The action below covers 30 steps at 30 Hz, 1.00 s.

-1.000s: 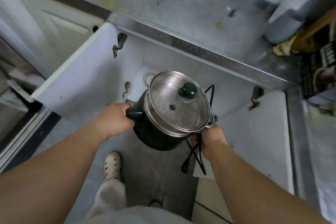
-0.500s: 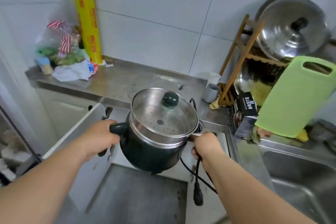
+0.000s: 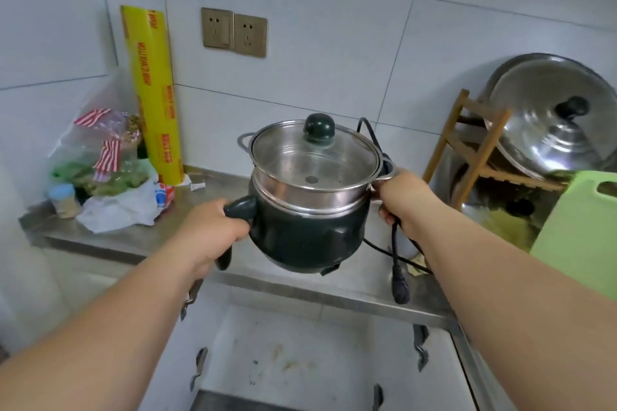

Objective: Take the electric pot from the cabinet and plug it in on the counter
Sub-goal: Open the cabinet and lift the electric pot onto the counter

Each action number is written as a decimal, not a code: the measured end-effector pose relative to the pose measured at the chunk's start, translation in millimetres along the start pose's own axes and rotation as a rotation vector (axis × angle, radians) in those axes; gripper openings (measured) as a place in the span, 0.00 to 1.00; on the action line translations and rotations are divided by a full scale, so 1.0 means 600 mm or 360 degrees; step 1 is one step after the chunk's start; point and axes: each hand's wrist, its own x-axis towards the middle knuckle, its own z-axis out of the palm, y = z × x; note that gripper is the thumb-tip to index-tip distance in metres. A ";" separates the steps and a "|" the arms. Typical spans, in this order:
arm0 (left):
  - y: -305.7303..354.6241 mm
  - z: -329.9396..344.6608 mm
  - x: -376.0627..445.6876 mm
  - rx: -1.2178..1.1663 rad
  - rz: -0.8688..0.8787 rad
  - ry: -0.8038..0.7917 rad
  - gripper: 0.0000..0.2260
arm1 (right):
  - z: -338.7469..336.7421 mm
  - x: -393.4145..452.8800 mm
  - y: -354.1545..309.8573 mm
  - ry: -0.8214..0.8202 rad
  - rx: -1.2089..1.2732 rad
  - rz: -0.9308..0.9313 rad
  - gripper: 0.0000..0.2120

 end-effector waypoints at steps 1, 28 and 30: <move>-0.005 0.003 0.023 0.0001 -0.0006 -0.0010 0.08 | 0.010 0.025 0.000 0.0020 -0.0133 -0.0038 0.12; -0.185 0.039 0.392 0.0015 -0.0377 -0.0102 0.05 | 0.276 0.325 0.154 0.0060 -0.0827 0.0531 0.19; -0.189 0.040 0.396 0.0028 -0.0365 -0.0087 0.06 | 0.291 0.332 0.171 -0.0036 -0.0927 0.0485 0.21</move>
